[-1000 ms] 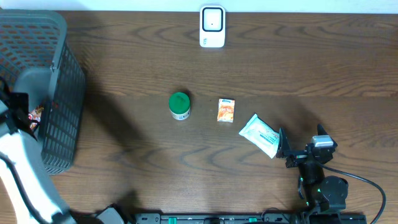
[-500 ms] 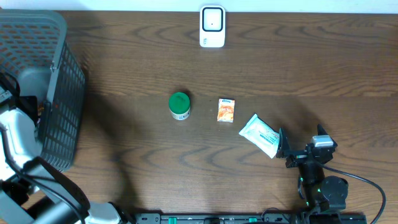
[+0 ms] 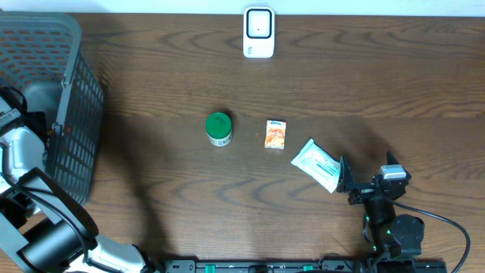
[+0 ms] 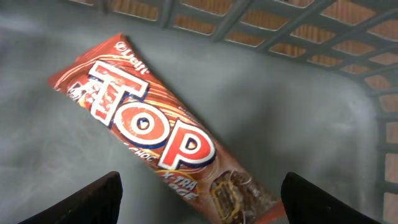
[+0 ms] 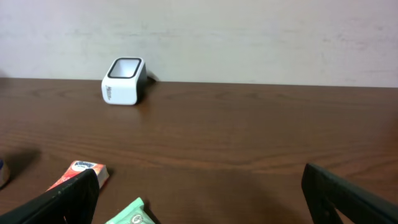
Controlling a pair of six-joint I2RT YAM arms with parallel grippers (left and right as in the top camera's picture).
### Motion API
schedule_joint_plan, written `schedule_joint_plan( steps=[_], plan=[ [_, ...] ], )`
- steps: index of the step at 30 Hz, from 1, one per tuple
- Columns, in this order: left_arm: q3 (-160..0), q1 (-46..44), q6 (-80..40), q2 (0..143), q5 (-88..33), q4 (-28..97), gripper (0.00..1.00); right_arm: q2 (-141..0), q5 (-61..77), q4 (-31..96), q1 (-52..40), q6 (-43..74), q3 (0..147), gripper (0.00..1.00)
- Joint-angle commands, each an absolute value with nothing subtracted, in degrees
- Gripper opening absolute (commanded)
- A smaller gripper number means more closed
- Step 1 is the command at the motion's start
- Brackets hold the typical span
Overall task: Scan the item barcode
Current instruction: 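Grasp the red TOP chocolate bar in the basket with the left gripper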
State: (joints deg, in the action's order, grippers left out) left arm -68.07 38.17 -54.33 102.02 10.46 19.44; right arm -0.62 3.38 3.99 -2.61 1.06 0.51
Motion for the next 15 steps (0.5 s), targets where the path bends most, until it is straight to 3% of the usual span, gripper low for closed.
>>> schedule_joint_plan(
  steps=[1,15],
  plan=[
    [-68.4,38.5,-55.4,103.9,10.8,18.4,0.82,-0.3,3.3,4.1,-2.7,1.9,0.3,0.99],
    [-68.4,38.5,-60.0,110.9,10.8,17.3,0.82,-0.3,3.3,4.1,-2.7,1.8,0.3,0.99]
  ],
)
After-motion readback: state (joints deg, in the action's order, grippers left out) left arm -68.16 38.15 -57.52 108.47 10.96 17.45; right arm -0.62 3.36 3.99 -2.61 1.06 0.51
